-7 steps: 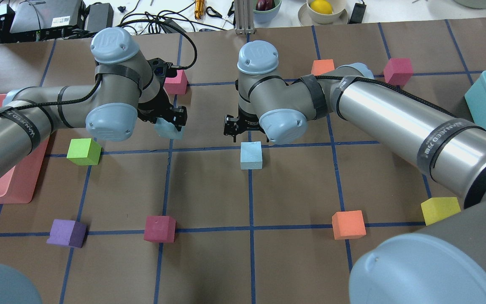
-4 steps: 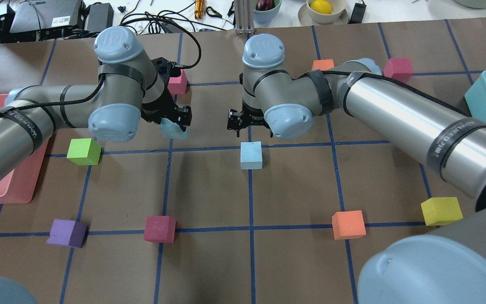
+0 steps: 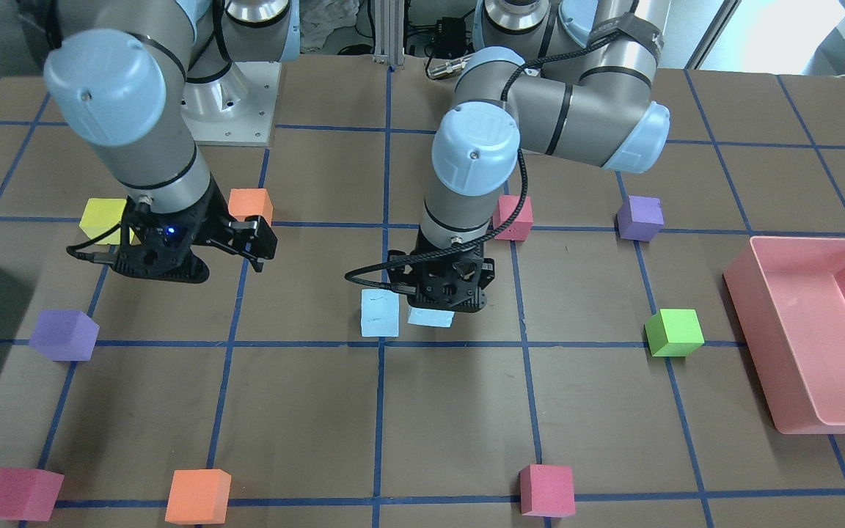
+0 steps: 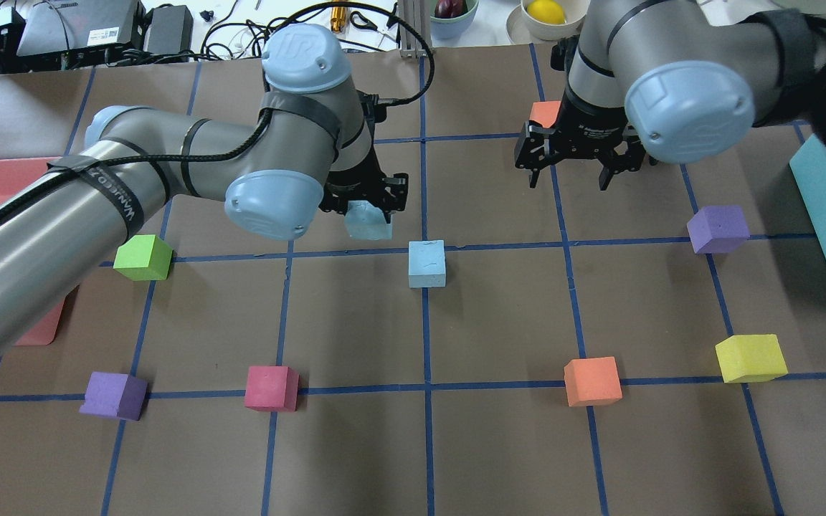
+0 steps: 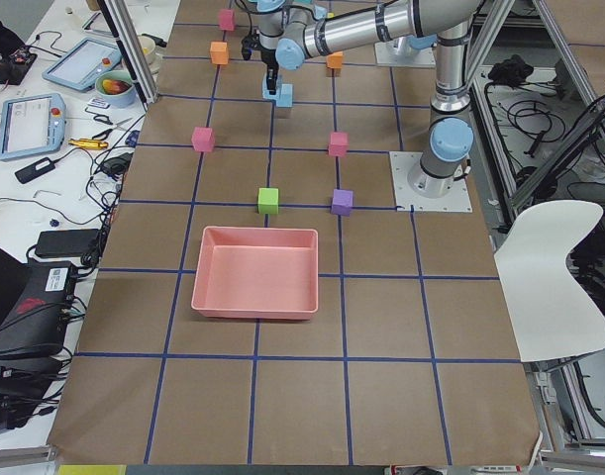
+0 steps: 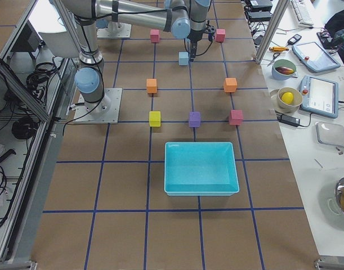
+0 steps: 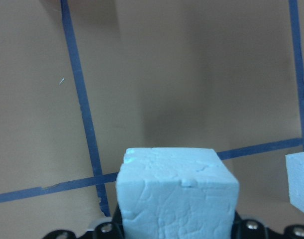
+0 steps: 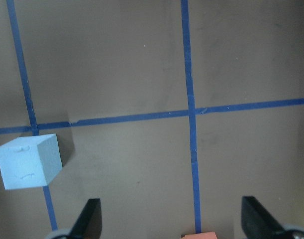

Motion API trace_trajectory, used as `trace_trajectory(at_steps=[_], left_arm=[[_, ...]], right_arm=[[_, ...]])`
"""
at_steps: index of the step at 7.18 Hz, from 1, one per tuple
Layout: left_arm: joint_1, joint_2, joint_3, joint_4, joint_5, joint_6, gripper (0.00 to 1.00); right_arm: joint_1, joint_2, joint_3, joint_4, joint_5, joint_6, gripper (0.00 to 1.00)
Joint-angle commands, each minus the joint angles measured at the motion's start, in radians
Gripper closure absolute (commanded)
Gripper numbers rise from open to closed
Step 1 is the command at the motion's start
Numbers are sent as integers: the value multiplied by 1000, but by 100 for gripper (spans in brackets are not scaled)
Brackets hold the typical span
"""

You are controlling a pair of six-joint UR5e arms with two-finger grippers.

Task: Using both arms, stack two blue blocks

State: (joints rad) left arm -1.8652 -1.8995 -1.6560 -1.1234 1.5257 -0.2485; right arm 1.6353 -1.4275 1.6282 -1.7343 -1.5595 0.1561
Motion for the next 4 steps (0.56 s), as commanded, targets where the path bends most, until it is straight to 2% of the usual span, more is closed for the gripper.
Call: trace_trajectory(at_steps=[1, 2, 4], left_arm=[[-54, -45, 39, -13, -1, -122, 100], [-75, -59, 42, -12, 1, -130, 100], [-97, -72, 38, -1, 2, -152, 100]], right_arm=[[-8, -112, -5, 82, -4, -27, 0], [-11, -116, -25, 144, -7, -102, 0], [-81, -119, -39, 148, -4, -101, 0]])
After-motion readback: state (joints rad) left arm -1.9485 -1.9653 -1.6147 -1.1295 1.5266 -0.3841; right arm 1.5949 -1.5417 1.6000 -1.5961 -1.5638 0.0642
